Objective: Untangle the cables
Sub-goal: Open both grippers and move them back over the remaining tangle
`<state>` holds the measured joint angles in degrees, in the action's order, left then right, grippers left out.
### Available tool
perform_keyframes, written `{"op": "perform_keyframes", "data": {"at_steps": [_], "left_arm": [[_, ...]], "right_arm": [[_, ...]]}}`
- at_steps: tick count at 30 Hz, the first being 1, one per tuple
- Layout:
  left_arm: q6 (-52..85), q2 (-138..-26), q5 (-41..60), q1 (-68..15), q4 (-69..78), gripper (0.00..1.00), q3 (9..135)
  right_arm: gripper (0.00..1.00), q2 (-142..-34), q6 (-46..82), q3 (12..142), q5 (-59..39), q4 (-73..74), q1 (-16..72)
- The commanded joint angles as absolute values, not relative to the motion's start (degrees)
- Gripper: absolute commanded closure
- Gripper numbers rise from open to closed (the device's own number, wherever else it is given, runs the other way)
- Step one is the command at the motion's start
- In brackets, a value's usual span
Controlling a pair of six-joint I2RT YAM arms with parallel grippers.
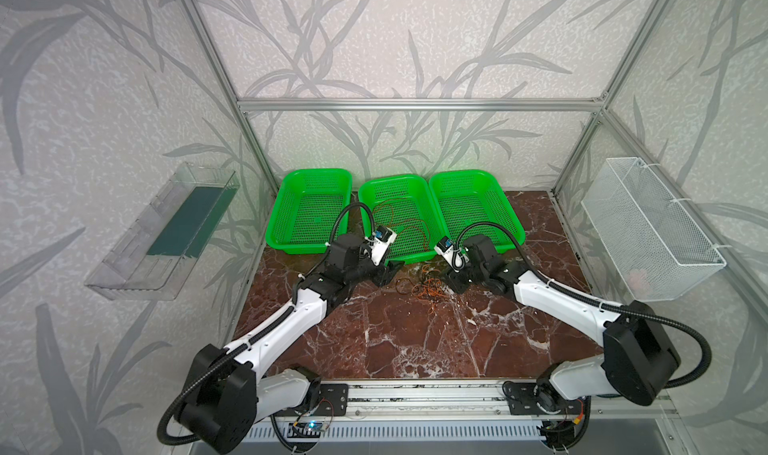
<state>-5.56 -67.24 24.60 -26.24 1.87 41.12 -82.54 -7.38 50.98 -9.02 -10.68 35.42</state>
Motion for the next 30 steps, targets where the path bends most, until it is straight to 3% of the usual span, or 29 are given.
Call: {"op": "perform_keyframes", "data": {"at_steps": [1, 14, 26, 30], "left_arm": [[-7.48, -65.33, 22.53, -27.19, 0.59, 0.41, 39.02], [-9.32, -67.5, 20.52, -30.0, 2.45, 0.42, 36.45], [-9.58, -78.95, 22.14, -31.34, 6.56, 0.41, 39.75], [-9.32, -82.14, 22.75, -31.58, 8.75, 0.4, 40.99]], "right_arm": [[0.52, -83.88, -8.07, 51.33, -8.62, -8.93, 36.69], [0.57, -91.84, -10.72, 54.58, -4.75, -1.78, 37.24], [0.93, -87.39, -11.5, 53.42, -3.24, -0.59, 39.2], [0.99, -84.85, -12.05, 51.77, -4.28, 0.18, 39.2]]}}
